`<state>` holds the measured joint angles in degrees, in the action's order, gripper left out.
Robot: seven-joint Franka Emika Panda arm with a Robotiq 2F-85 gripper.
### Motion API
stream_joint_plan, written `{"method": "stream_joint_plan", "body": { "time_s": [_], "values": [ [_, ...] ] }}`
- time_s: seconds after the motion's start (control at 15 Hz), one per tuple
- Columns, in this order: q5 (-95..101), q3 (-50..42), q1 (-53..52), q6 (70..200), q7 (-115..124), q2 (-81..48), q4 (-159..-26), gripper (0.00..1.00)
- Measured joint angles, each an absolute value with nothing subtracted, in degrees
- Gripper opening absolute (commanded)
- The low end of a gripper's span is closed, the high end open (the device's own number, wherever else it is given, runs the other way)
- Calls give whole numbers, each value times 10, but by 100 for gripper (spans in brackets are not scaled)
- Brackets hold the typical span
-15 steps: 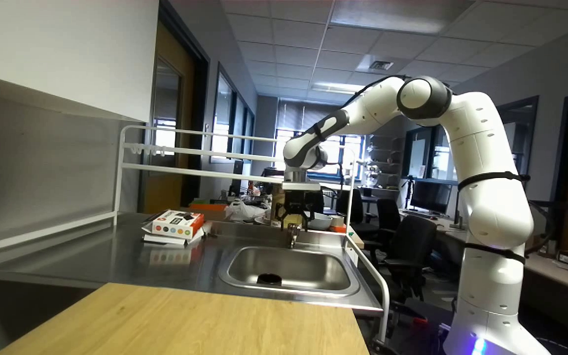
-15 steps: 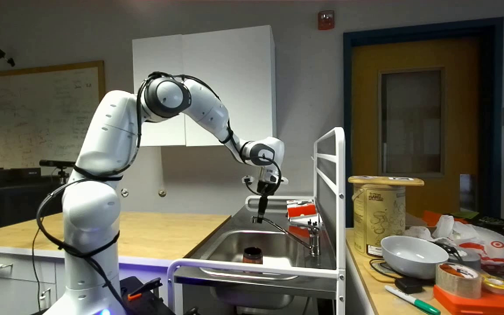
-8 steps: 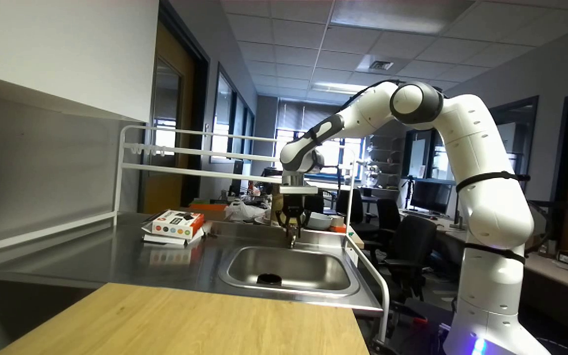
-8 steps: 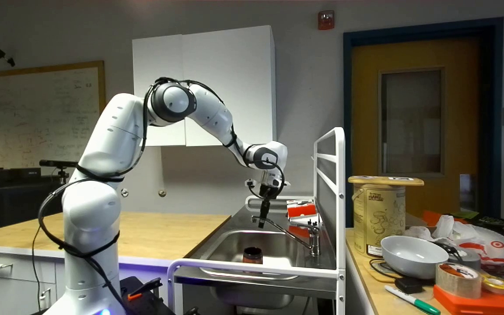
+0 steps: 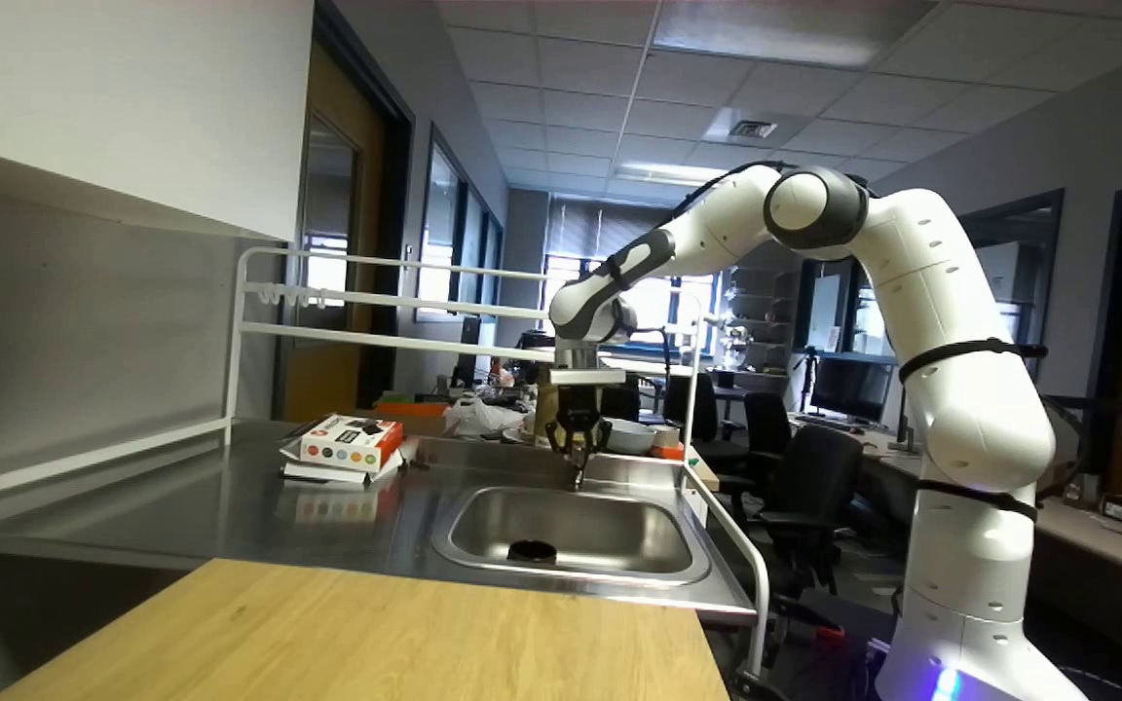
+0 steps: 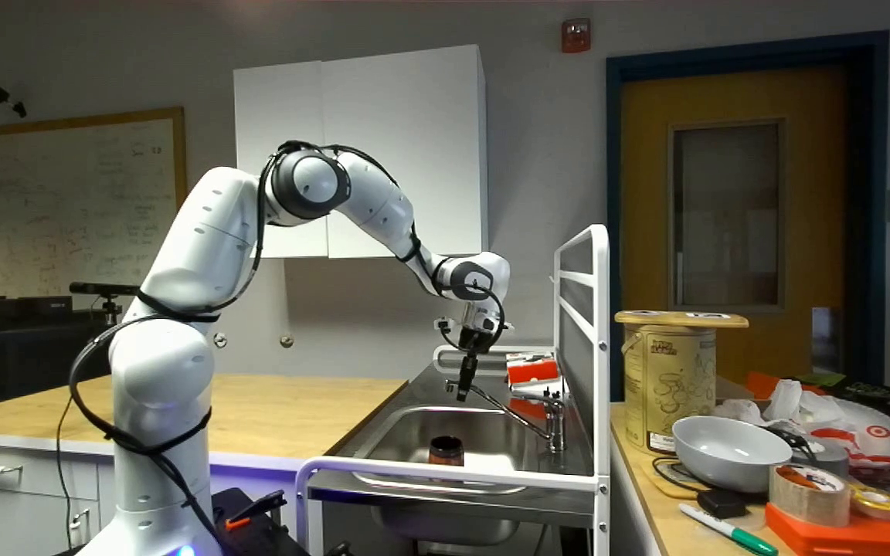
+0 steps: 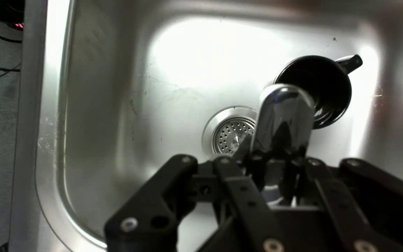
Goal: Move the tap to the left
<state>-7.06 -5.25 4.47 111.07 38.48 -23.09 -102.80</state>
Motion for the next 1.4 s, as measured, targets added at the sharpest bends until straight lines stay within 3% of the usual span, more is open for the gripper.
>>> {"method": "stream_joint_plan", "body": {
  "time_s": [1.07,1.13,1.2,1.4],
  "values": [
    [-66,-57,20,977,415,-342,-844,7],
    [-66,-57,19,969,415,-350,-830,11],
    [-66,-57,18,961,415,-358,-818,36],
    [-66,-57,15,939,415,-376,-786,46]
  ]
}}
